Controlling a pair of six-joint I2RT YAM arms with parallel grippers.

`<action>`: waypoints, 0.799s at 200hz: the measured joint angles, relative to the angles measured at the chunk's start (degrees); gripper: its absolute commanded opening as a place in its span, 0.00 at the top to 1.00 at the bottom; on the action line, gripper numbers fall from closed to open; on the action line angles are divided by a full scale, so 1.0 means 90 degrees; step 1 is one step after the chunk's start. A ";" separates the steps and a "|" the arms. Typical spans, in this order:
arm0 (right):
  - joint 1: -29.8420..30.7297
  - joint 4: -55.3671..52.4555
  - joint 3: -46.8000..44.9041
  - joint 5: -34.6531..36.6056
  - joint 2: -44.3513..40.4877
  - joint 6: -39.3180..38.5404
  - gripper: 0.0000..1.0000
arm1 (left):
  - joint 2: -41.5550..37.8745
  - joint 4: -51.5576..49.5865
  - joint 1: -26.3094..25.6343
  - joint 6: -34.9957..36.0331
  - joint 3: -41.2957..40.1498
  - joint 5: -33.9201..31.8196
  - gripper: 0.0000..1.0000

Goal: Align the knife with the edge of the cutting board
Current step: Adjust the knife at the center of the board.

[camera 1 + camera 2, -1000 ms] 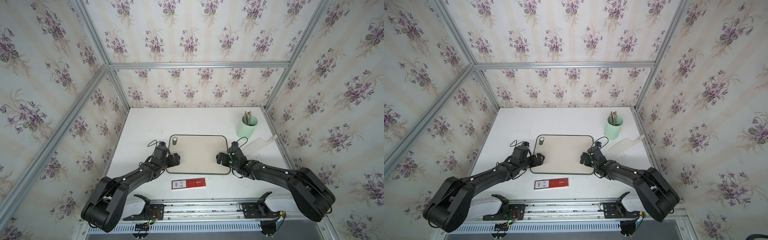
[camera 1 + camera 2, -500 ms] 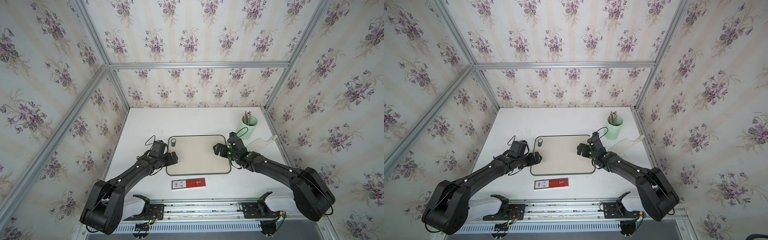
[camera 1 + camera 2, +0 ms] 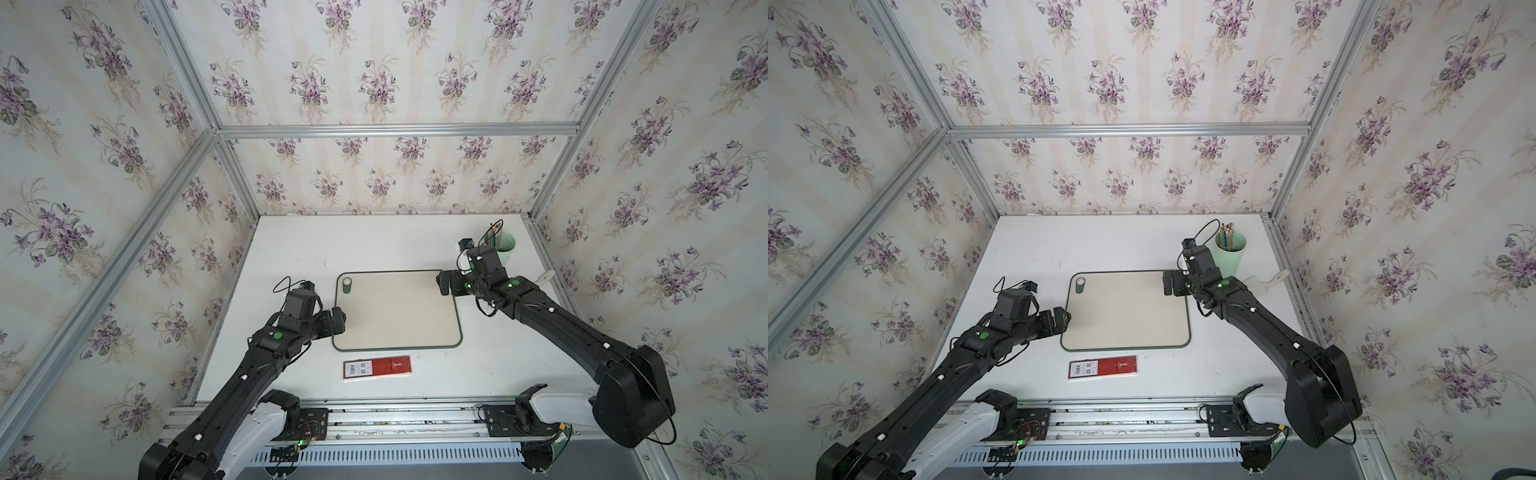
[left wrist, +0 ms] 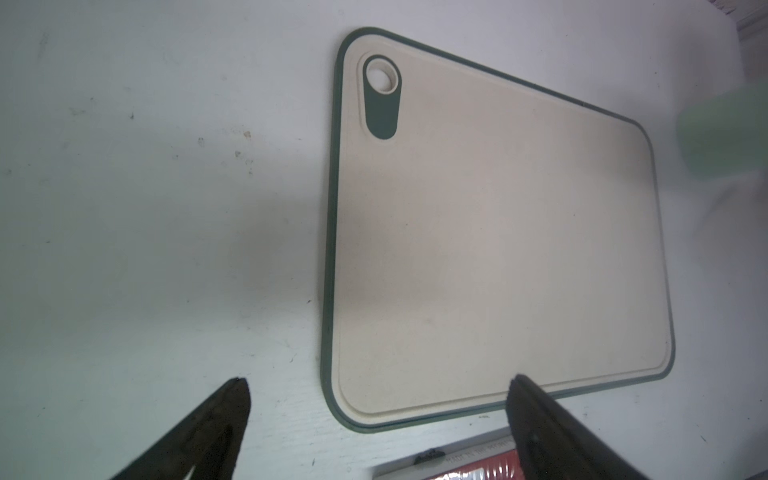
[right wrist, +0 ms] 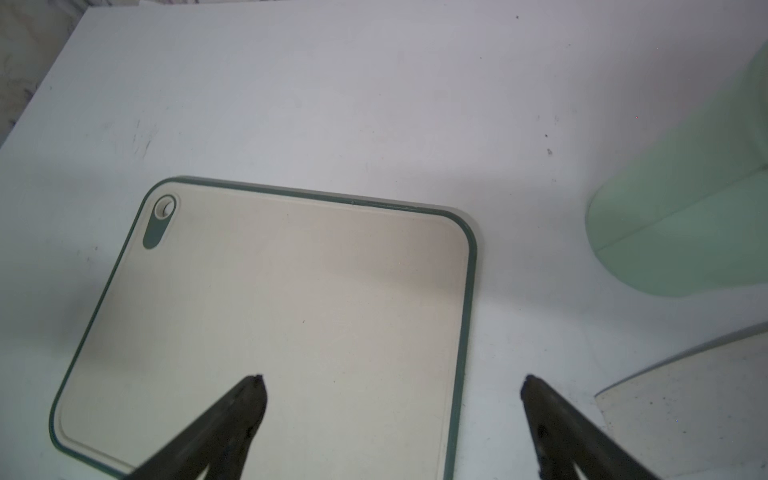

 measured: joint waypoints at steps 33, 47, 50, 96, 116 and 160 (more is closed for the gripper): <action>0.0041 -0.0952 0.0427 0.0913 -0.0219 -0.1926 0.00 | -0.0153 -0.0056 0.0000 0.0095 -0.0170 -0.0007 0.01; -0.0005 -0.1416 0.0374 0.1469 -0.0194 -0.2747 0.00 | -0.0187 -0.0024 0.0002 0.0097 -0.0318 0.0051 0.01; -0.0022 -0.1547 0.0342 0.1615 -0.0158 -0.2936 0.00 | -0.0192 -0.0024 0.0002 0.0097 -0.0350 0.0058 0.01; -0.0916 -0.2511 -0.0248 0.3111 0.0068 -0.4554 0.00 | -0.0282 -0.0002 0.0002 0.0095 -0.0432 0.0109 0.01; -0.1491 -0.2266 -0.0461 0.3395 0.0197 -0.5039 0.00 | -0.0440 0.0041 0.0002 0.0095 -0.0517 0.0109 0.01; -0.2446 -0.1778 -0.0231 0.3463 0.1265 -0.5292 0.00 | -0.0646 0.0034 0.0002 0.0092 -0.0576 0.0192 0.01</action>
